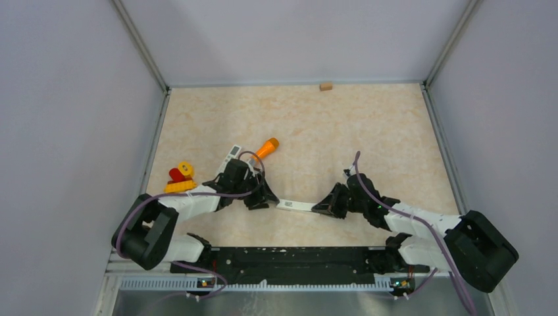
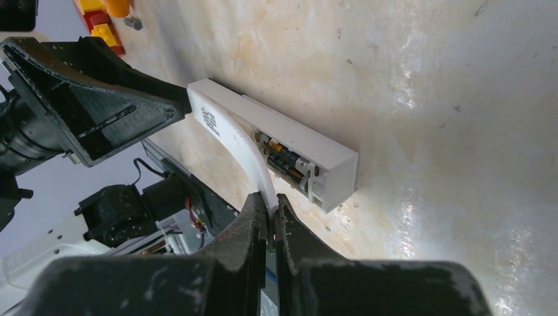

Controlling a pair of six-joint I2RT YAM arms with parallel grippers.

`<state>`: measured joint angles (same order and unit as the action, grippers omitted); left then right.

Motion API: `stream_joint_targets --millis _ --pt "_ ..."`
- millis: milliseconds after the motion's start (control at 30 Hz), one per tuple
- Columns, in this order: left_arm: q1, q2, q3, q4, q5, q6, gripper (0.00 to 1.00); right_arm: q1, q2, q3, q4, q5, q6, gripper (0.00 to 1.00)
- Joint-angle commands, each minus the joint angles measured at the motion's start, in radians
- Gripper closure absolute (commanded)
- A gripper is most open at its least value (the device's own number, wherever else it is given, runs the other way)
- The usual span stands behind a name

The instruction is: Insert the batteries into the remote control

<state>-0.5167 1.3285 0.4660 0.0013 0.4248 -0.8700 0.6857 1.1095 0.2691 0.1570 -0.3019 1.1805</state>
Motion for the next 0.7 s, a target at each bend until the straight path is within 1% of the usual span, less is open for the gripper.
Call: stream_joint_targets --millis 0,267,400,500,600,667 --pt "-0.012 0.013 0.009 0.047 -0.014 -0.003 0.48 0.016 0.038 0.004 -0.074 0.043 -0.051 1.00" --pt "-0.031 0.047 0.027 0.042 -0.019 0.005 0.48 0.015 0.024 0.034 -0.152 0.084 -0.061 1.00" --pt "-0.045 0.070 0.037 0.038 -0.023 0.014 0.49 0.015 0.017 0.037 -0.154 0.087 -0.058 1.00" --pt "-0.063 0.103 0.056 0.006 -0.048 0.029 0.49 0.015 0.019 0.038 -0.173 0.084 -0.058 1.00" --pt "-0.065 0.160 0.088 -0.077 -0.073 0.055 0.53 0.015 0.013 0.039 -0.187 0.086 -0.059 1.00" --pt "-0.067 0.188 0.097 -0.094 -0.076 0.067 0.58 0.015 0.009 0.041 -0.196 0.086 -0.058 1.00"
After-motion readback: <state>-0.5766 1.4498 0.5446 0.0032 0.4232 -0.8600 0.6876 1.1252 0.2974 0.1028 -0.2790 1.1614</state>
